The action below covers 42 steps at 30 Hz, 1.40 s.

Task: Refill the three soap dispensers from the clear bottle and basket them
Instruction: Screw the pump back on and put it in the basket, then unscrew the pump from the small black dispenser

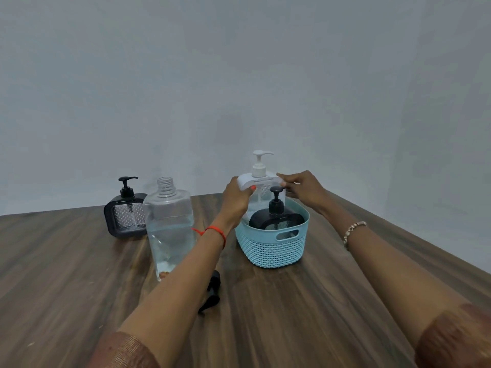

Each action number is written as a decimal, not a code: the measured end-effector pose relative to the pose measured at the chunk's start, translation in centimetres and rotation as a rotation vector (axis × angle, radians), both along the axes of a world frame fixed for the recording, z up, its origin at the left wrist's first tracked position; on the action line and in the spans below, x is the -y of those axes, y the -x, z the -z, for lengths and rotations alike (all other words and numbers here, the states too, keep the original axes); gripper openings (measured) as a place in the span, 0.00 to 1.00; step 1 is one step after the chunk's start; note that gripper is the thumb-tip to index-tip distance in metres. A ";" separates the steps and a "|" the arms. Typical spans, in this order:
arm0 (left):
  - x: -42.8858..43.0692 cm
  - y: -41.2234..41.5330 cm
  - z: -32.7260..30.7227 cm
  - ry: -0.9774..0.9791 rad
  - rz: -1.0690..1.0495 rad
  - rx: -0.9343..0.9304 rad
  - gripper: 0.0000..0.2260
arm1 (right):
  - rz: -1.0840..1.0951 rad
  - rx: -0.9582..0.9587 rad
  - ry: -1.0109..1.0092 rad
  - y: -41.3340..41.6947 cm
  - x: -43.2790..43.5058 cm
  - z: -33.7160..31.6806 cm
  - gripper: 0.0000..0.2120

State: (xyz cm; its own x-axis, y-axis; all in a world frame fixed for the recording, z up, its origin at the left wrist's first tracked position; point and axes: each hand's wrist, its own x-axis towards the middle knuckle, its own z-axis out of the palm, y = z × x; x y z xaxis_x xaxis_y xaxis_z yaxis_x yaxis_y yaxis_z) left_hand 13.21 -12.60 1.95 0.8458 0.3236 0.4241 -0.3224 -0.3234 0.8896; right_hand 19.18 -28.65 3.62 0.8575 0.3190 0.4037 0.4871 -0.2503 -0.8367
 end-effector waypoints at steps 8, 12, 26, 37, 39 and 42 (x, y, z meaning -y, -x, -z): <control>-0.8 -0.2 0.9 -0.264 0.057 -0.171 0.12 | -0.002 -0.068 0.069 -0.1 0.8 1.9 0.12; -1.0 -0.3 0.7 -0.416 0.064 -0.226 0.13 | 0.078 0.031 0.243 -0.2 0.9 2.2 0.12; -0.7 0.1 -0.6 -0.833 0.139 -0.429 0.15 | 0.118 0.144 0.587 0.8 0.4 1.8 0.16; 0.4 0.7 0.2 -0.931 0.108 -0.406 0.18 | 0.128 0.111 0.603 2.1 0.4 1.1 0.17; 0.4 1.0 0.3 -0.919 0.125 -0.382 0.18 | 0.205 0.100 0.514 2.4 0.3 1.0 0.17; 0.1 1.8 0.1 -0.912 0.145 -0.336 0.19 | 0.384 0.137 0.244 3.2 -0.2 0.6 0.14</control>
State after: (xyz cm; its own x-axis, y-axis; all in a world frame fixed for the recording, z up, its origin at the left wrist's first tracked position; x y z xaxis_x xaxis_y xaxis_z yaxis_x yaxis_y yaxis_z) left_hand 11.38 -12.65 1.87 0.9738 -0.1250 0.1900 -0.1891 -0.9090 0.3714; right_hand 15.94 -28.48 3.03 0.8762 0.0891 0.4736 0.4223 -0.6152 -0.6657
